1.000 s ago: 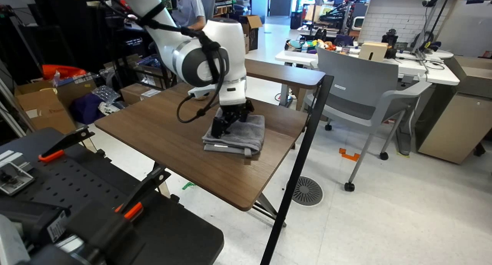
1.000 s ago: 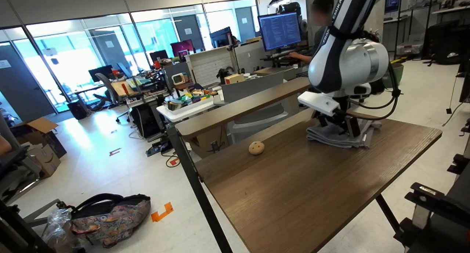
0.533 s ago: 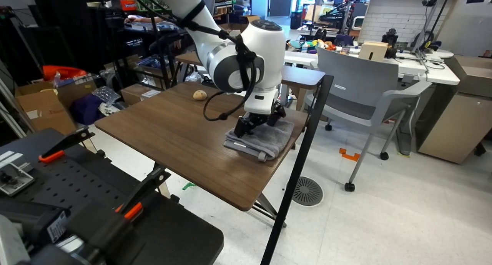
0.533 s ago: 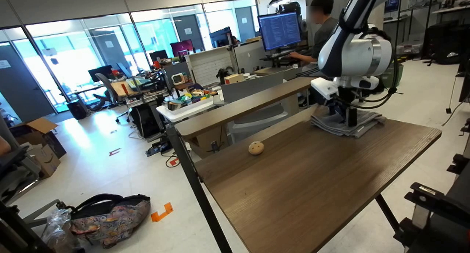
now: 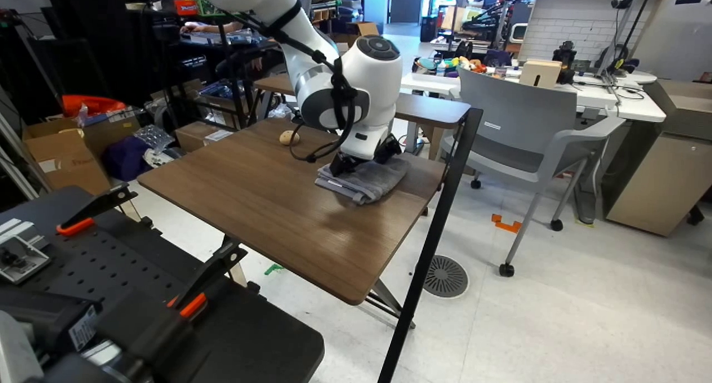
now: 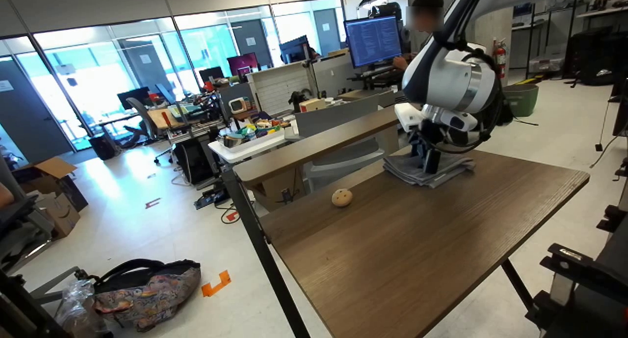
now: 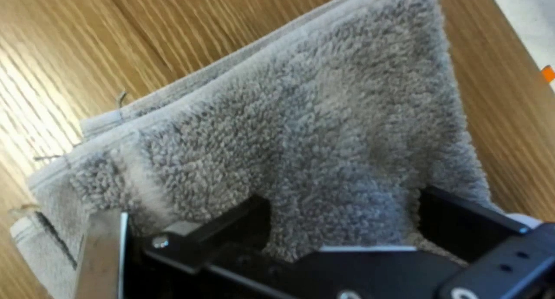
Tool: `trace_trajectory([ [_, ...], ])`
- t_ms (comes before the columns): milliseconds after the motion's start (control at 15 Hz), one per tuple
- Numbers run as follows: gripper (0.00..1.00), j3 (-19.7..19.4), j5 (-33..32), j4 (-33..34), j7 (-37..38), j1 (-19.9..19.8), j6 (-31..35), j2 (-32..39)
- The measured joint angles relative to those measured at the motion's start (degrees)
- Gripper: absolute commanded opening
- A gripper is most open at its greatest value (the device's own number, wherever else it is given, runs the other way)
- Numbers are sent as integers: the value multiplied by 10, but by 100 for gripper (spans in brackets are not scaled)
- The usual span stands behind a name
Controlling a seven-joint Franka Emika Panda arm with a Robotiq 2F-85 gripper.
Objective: Wipe the table using the grey towel
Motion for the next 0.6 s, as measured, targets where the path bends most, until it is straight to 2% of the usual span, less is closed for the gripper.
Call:
trace_trajectory([
  [333, 100, 2, -26, -5, -57, 20, -52, -9],
  [600, 100, -21, -50, -77, -98, 20, -108, -56],
])
